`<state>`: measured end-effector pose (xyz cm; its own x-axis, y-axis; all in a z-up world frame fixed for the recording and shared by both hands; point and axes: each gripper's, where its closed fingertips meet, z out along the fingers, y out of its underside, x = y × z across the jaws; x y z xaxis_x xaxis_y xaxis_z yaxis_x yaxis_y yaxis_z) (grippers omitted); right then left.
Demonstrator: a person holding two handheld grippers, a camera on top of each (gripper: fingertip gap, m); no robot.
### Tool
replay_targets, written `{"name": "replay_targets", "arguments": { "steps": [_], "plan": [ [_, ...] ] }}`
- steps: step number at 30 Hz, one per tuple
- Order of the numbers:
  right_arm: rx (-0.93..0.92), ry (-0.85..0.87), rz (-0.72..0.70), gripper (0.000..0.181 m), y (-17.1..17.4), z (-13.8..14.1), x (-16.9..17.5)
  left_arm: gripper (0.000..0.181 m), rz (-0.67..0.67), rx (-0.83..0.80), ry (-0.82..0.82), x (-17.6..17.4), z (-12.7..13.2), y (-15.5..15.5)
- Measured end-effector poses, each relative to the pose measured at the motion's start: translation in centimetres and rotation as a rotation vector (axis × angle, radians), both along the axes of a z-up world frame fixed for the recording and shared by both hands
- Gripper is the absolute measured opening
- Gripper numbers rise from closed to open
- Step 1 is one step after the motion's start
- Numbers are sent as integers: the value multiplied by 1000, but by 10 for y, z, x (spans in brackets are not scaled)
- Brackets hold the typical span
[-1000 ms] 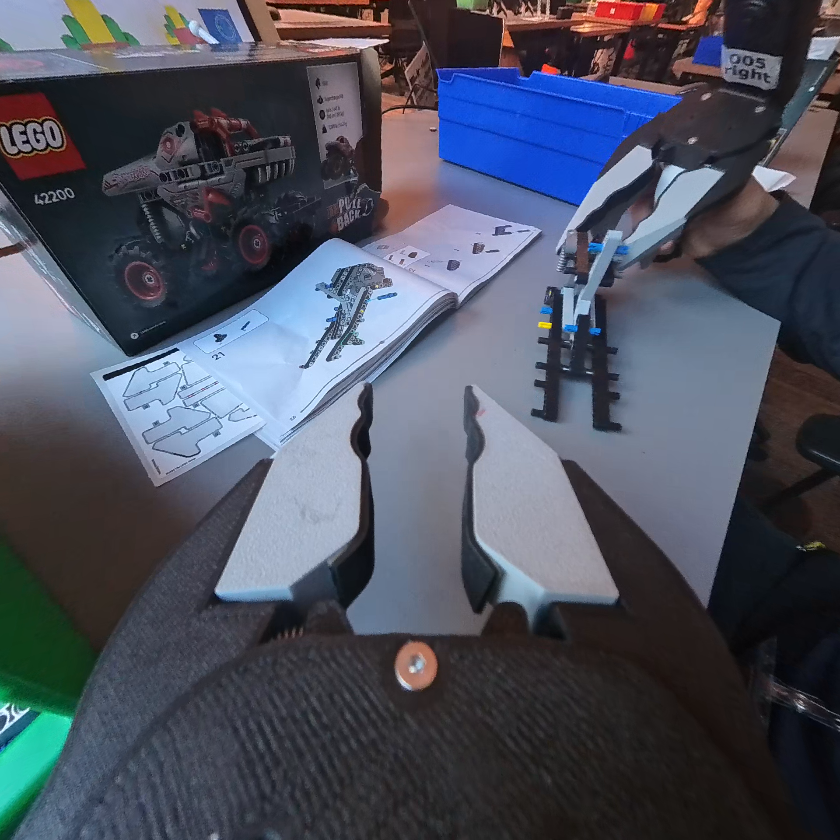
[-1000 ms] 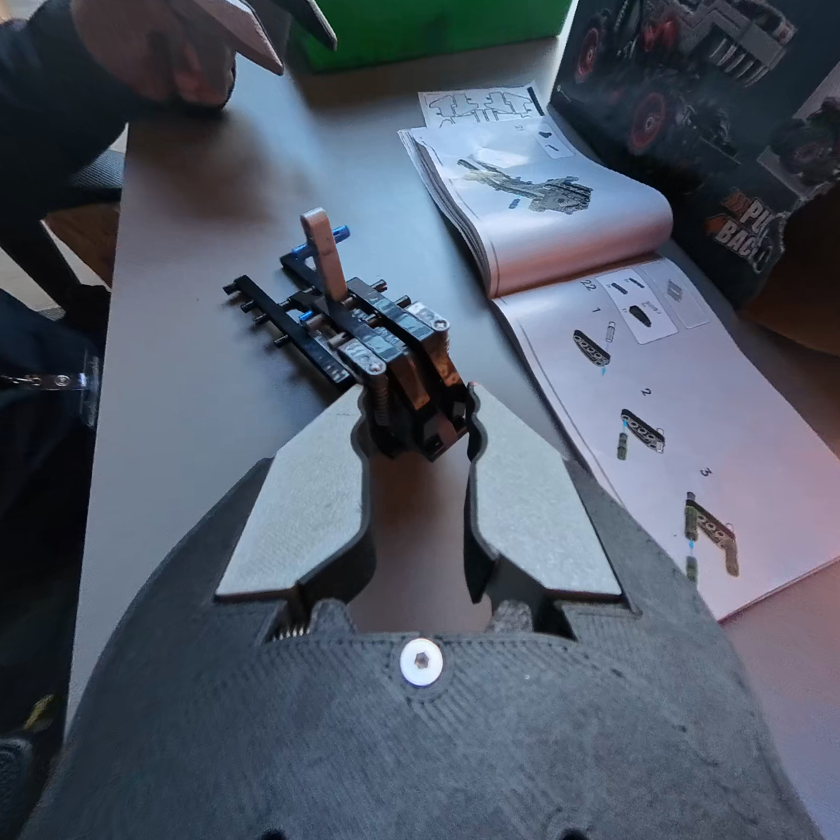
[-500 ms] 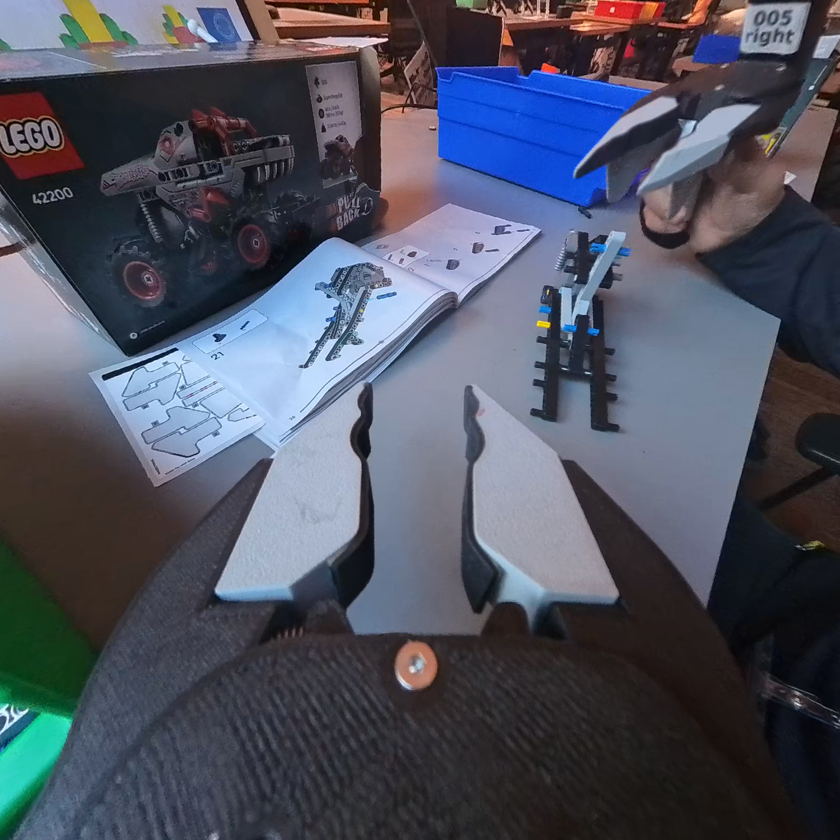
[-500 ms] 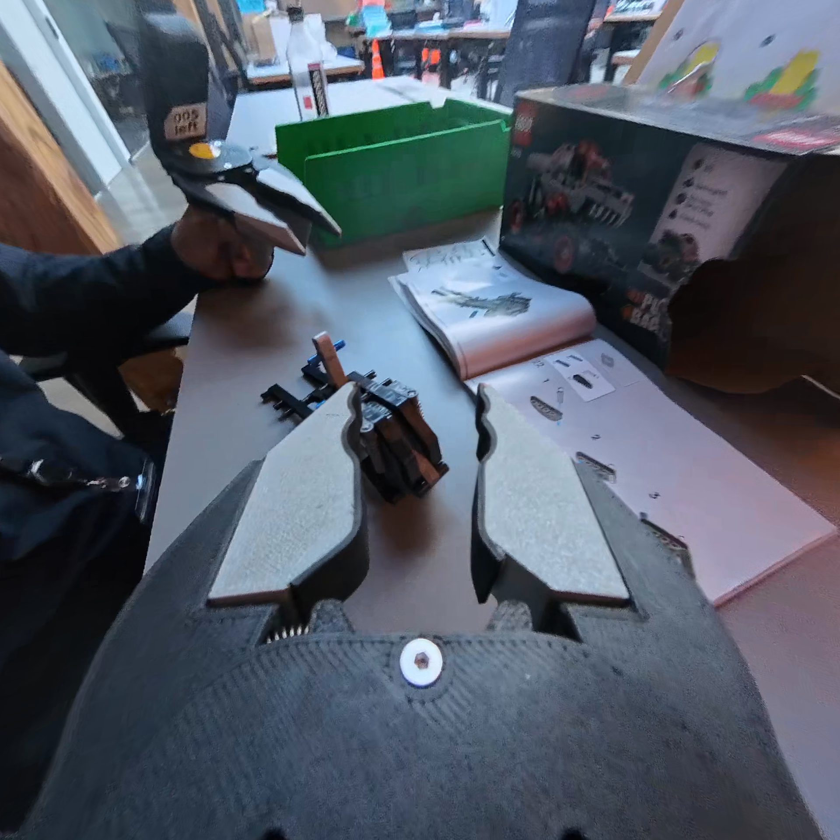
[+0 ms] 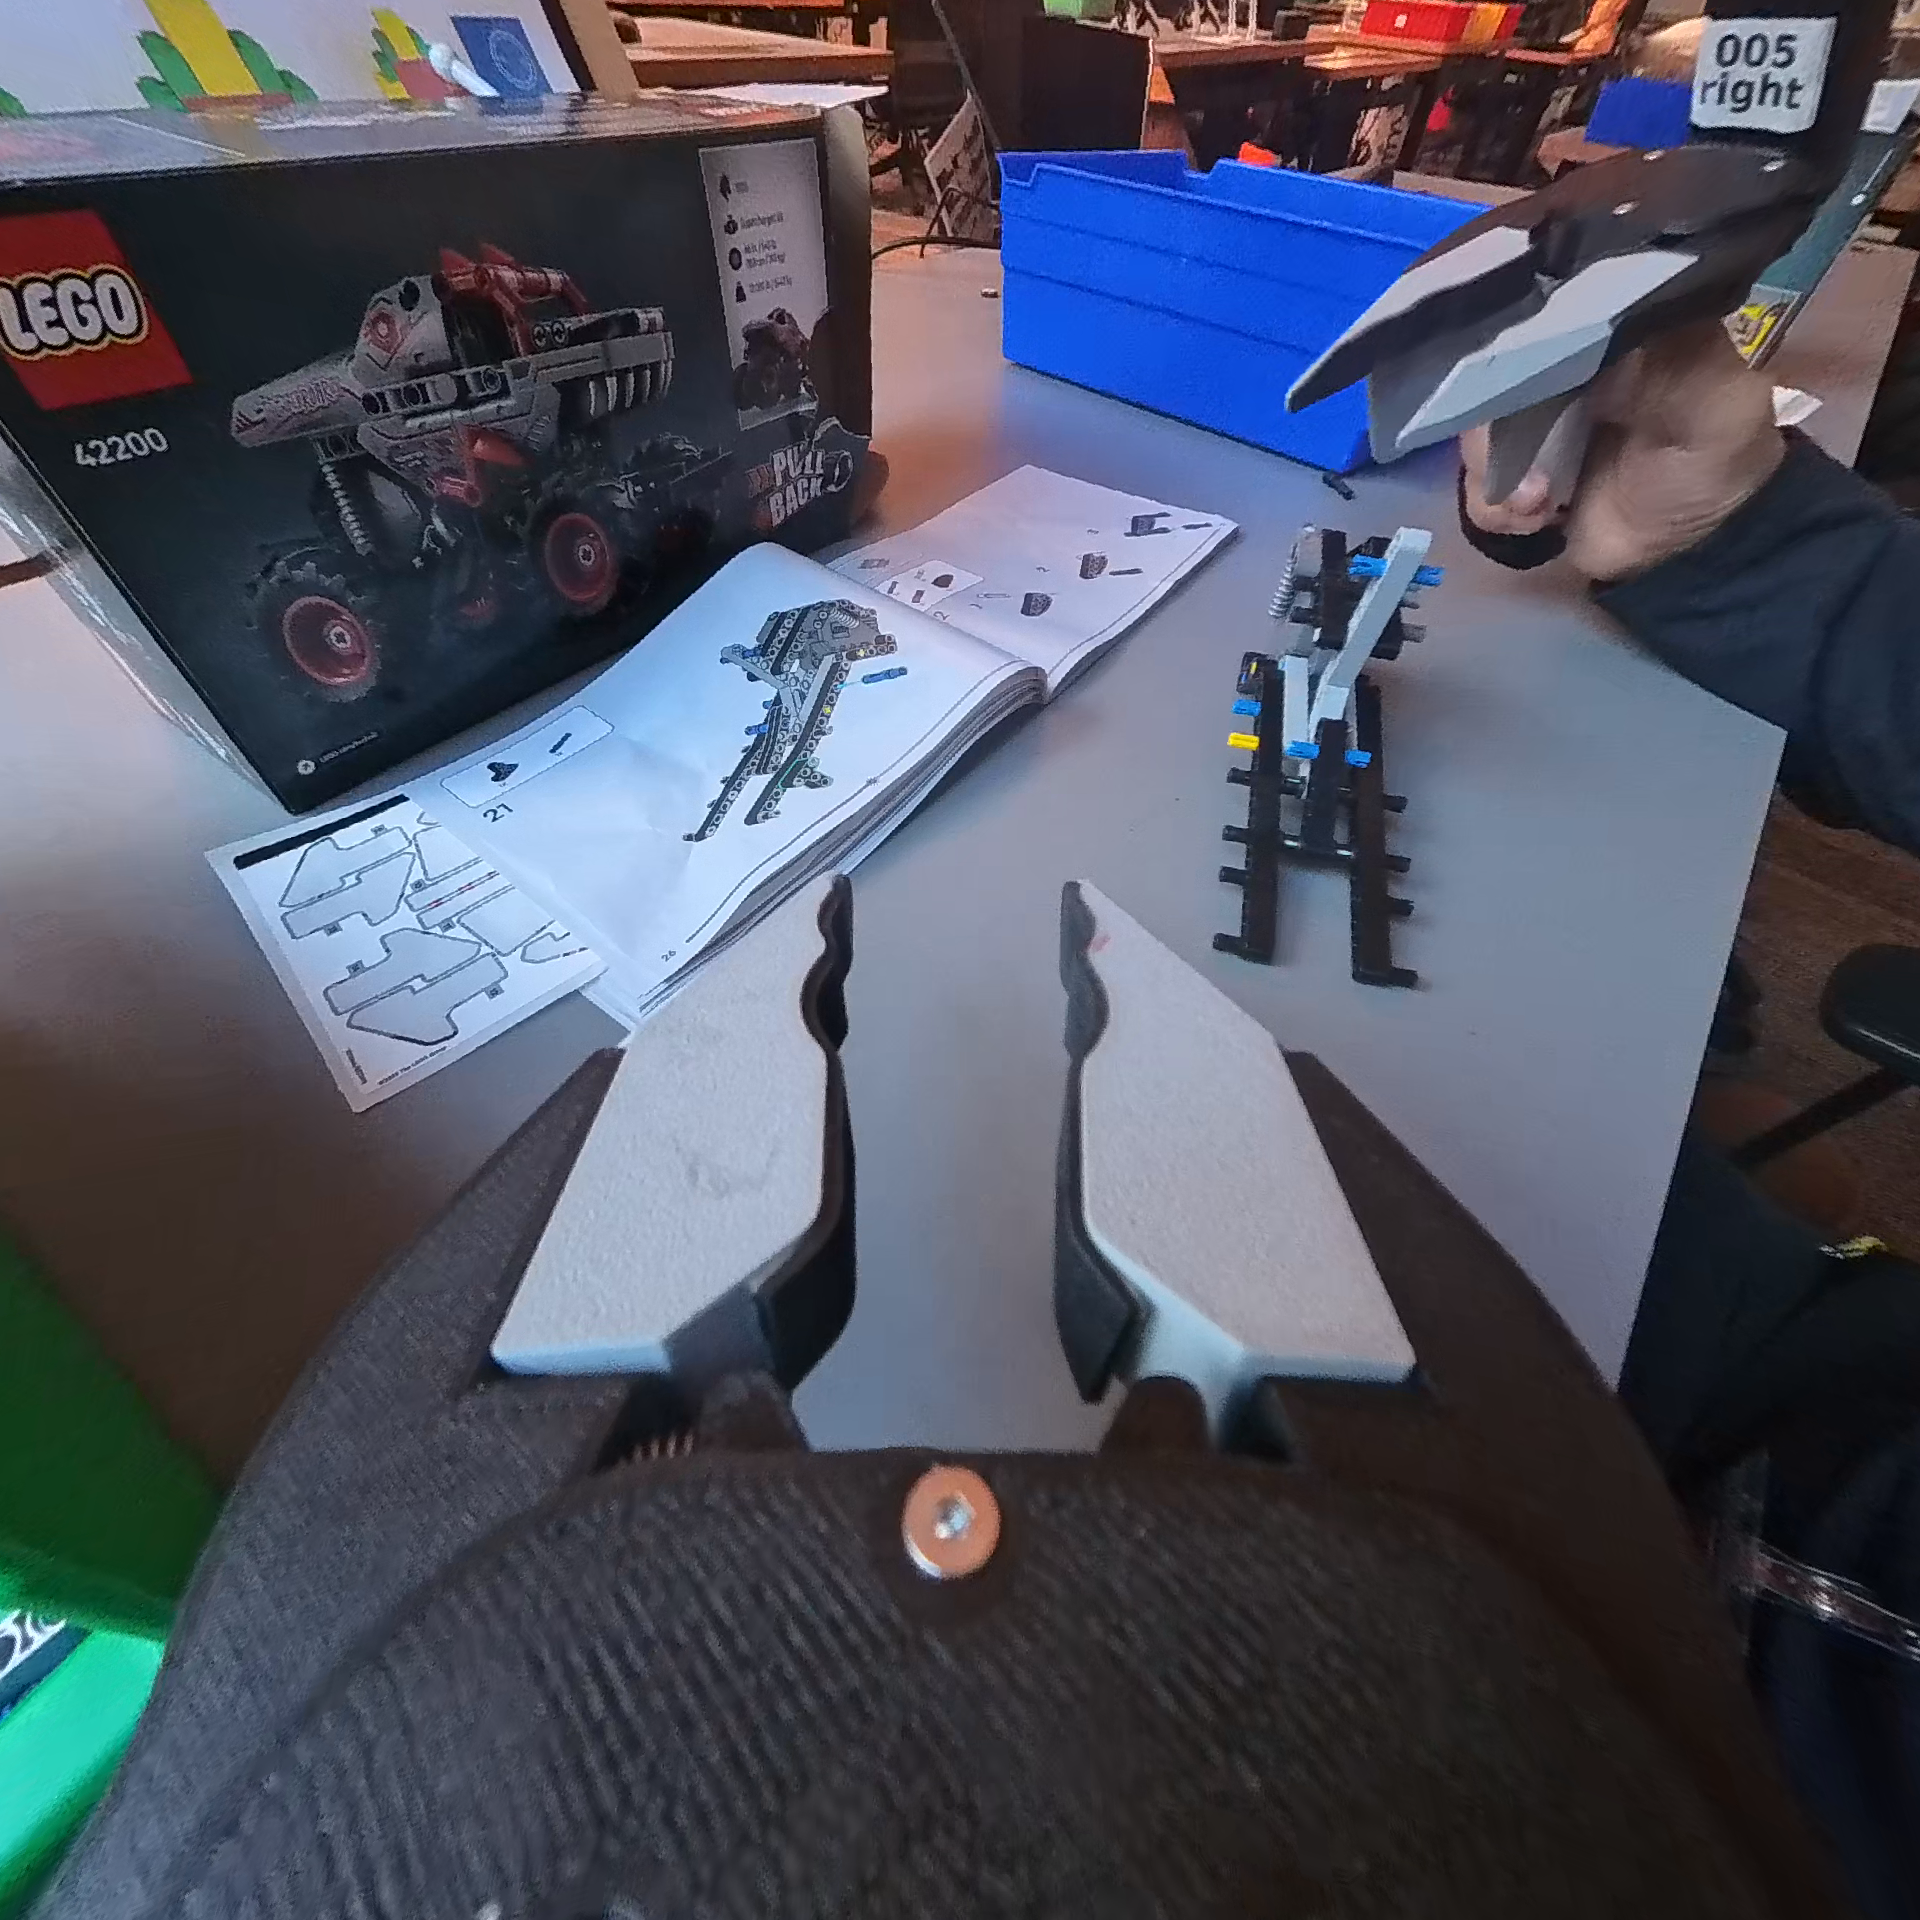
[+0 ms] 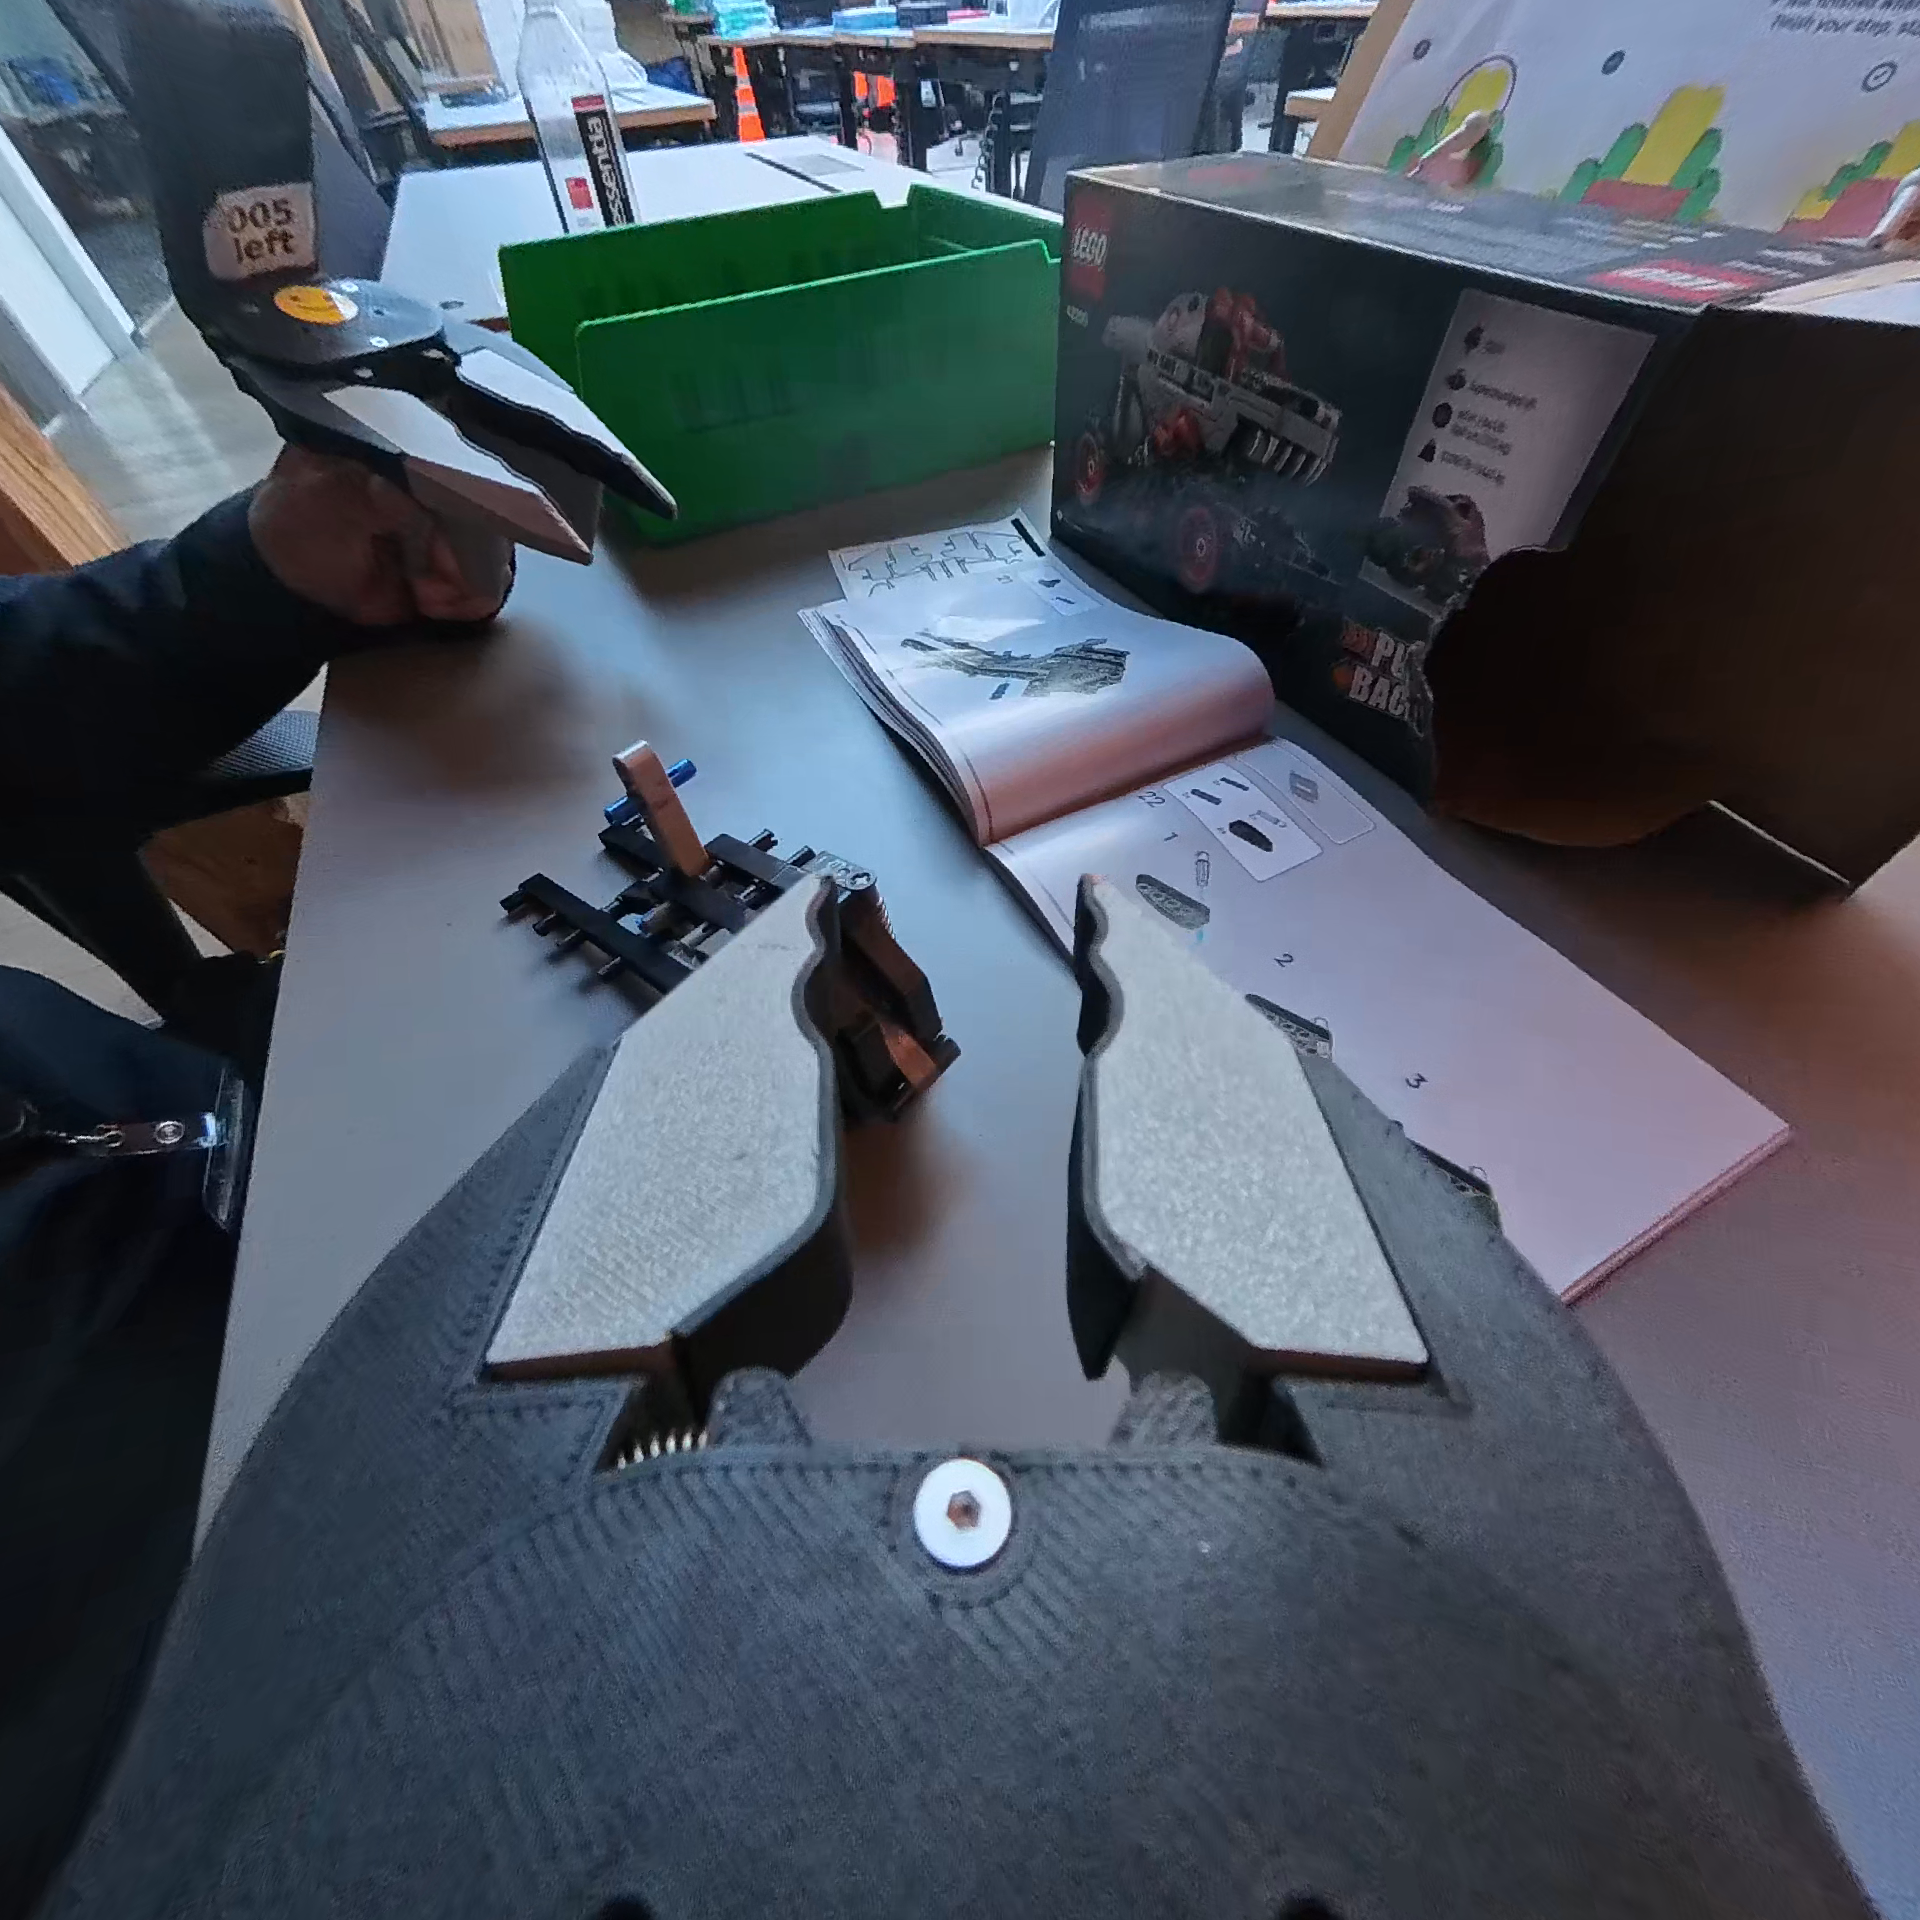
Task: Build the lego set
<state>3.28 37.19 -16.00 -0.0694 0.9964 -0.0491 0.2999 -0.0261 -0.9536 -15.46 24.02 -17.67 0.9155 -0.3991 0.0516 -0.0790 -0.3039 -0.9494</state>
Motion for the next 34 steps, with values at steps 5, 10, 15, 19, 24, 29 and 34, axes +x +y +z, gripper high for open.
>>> {"name": "replay_targets", "arguments": {
  "steps": [5, 10, 15, 19, 24, 29, 34],
  "plan": [
    [3, -15, 2, 41, 0, -3, -1, 39, 0, 0, 0, 0, 0, 0],
    [0, -15, 4, 40, -1, -3, -1, 39, -1, -1, 0, 0, 0, 0],
    [0, -23, 8, 39, -1, -5, -1, 39, 0, 0, 0, 0, 0, 0],
    [3, -30, 9, 38, -2, -6, -2, 39, 0, 1, 1, 0, 0, 0],
    [2, -31, 9, 38, -2, -7, -2, 39, 0, 1, 1, 0, 0, 0],
    [1, -33, 11, 38, -2, -7, -2, 39, 0, 1, 0, 0, 0, 0],
    [2, -35, 11, 38, -2, -7, -2, 39, 0, 1, 1, 0, 0, 0]
  ]
}}
